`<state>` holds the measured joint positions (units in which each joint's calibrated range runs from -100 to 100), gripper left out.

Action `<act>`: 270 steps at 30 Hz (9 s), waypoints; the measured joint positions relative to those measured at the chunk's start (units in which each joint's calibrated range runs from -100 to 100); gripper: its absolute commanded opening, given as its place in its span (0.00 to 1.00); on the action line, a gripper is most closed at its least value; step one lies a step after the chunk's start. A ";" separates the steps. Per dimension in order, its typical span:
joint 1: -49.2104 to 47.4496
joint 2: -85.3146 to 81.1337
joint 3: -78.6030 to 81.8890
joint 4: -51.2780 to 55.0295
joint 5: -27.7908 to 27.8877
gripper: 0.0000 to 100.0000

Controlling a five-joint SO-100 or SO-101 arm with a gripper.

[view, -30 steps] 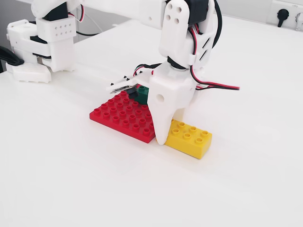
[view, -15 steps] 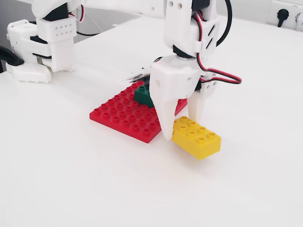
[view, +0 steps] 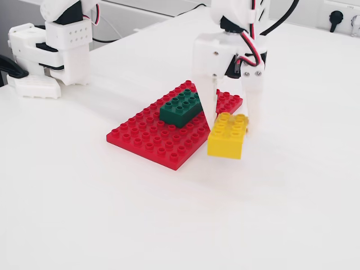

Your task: Put yellow lego brick onto the green one

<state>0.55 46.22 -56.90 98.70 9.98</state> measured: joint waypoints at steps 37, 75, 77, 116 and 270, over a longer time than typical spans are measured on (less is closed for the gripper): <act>-16.37 -38.41 47.34 0.00 -13.83 0.12; -16.88 -52.34 79.08 -21.26 -18.56 0.12; -16.88 -52.34 80.43 -22.82 -19.50 0.12; -15.70 -52.34 82.33 -27.14 -21.01 0.11; -17.10 -48.04 84.94 -29.90 -20.23 0.15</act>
<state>-16.55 -1.82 28.04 68.80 -10.24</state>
